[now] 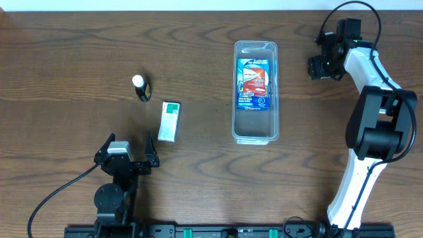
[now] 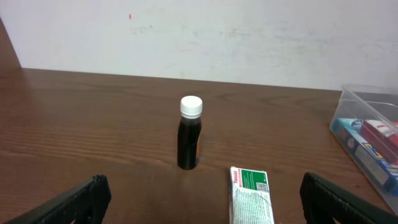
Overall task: Pack container
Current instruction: 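Grasp the green Zam-Buk box with the right gripper and lift, then carry the Zam-Buk box into the container and open the right gripper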
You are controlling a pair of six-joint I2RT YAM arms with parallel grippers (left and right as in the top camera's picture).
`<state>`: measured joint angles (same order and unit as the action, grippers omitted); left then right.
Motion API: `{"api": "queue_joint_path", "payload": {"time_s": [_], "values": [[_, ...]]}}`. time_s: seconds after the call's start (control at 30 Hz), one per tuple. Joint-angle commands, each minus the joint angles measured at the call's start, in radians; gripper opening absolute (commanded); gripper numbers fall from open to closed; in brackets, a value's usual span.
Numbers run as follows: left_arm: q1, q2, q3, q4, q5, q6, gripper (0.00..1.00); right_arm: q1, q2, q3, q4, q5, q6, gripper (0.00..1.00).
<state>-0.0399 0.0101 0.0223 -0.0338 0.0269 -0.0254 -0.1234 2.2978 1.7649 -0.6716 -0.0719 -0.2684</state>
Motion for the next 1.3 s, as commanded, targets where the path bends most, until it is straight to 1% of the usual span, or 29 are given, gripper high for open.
{"api": "queue_joint_path", "payload": {"time_s": [0.0, 0.07, 0.17, 0.23, 0.33, 0.4, 0.57, 0.7, 0.87, 0.97, 1.03, 1.13, 1.27], "values": [[0.005, -0.006, -0.018, -0.037, -0.011, 0.006, 0.98, -0.008, 0.021, -0.008, 0.003, -0.006, 0.006, 0.66], [0.005, -0.006, -0.018, -0.037, -0.011, 0.006, 0.98, -0.008, 0.021, -0.007, 0.003, -0.007, 0.007, 0.64], [0.005, -0.006, -0.018, -0.037, -0.011, 0.006, 0.98, -0.008, 0.021, -0.006, 0.002, -0.007, 0.010, 0.58], [0.005, -0.006, -0.018, -0.037, -0.011, 0.006, 0.98, -0.008, 0.021, -0.006, -0.001, -0.007, 0.010, 0.56], [0.005, -0.006, -0.018, -0.037, -0.011, 0.006, 0.98, -0.008, 0.019, -0.005, -0.005, -0.007, 0.010, 0.56], [0.005, -0.006, -0.018, -0.037, -0.011, 0.006, 0.98, -0.008, 0.013, -0.005, -0.012, -0.007, 0.014, 0.58], [0.005, -0.006, -0.018, -0.037, -0.011, 0.006, 0.98, -0.007, -0.040, 0.007, -0.030, -0.012, 0.048, 0.58], [0.005, -0.006, -0.018, -0.037, -0.012, 0.006, 0.98, -0.005, -0.137, 0.008, -0.076, -0.078, 0.056, 0.58], [0.005, -0.006, -0.018, -0.037, -0.011, 0.006, 0.98, 0.009, -0.298, 0.008, -0.165, -0.179, 0.137, 0.57], [0.005, -0.006, -0.018, -0.037, -0.011, 0.006, 0.98, 0.030, -0.404, 0.008, -0.235, -0.239, 0.165, 0.58], [0.005, -0.006, -0.018, -0.037, -0.012, 0.006, 0.98, 0.056, -0.477, 0.008, -0.280, -0.286, 0.187, 0.58], [0.005, -0.006, -0.018, -0.037, -0.011, 0.006, 0.98, 0.111, -0.558, 0.008, -0.328, -0.298, 0.232, 0.58], [0.005, -0.006, -0.018, -0.037, -0.011, 0.006, 0.98, 0.201, -0.603, 0.008, -0.353, -0.273, 0.310, 0.57]]}}
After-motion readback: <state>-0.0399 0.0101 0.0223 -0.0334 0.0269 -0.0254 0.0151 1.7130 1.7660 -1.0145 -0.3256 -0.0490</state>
